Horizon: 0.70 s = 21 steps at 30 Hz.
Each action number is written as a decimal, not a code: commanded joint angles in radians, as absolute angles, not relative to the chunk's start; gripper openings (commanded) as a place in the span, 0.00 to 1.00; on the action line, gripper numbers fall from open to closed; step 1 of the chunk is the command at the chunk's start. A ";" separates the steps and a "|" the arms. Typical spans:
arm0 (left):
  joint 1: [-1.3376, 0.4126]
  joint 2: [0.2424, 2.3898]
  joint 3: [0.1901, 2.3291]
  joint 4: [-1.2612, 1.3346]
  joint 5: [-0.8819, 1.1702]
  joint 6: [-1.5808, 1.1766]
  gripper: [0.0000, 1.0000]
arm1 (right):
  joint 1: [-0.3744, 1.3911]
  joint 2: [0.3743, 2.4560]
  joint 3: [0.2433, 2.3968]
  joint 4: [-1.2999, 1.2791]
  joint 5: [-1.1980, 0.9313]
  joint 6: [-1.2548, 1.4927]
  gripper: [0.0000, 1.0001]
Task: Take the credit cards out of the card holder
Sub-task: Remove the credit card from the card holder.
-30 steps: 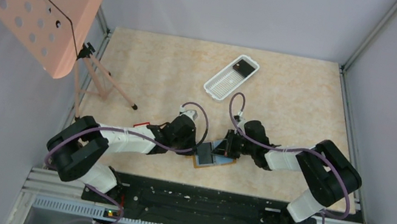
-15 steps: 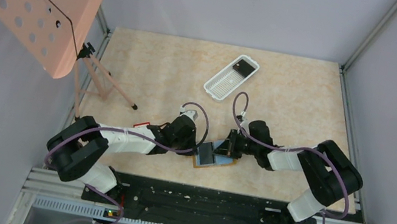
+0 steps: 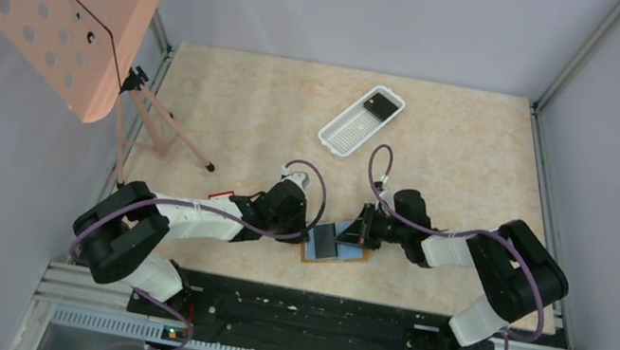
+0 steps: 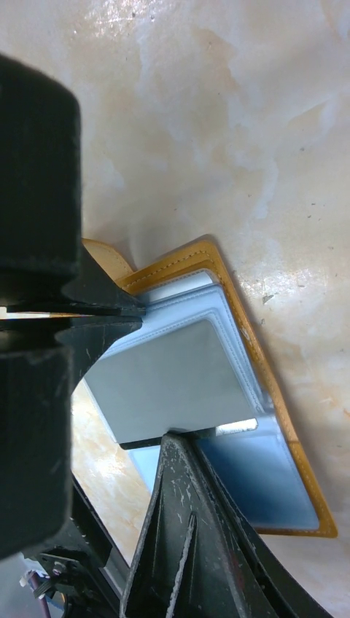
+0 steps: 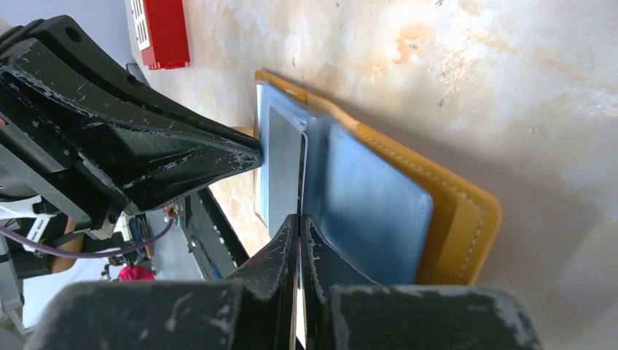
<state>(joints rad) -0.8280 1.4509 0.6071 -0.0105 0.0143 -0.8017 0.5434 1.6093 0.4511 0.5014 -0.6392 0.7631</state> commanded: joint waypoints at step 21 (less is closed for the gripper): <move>-0.829 1.474 0.581 -0.075 -0.018 -0.774 0.00 | 0.504 1.545 0.382 0.617 -0.652 0.831 0.00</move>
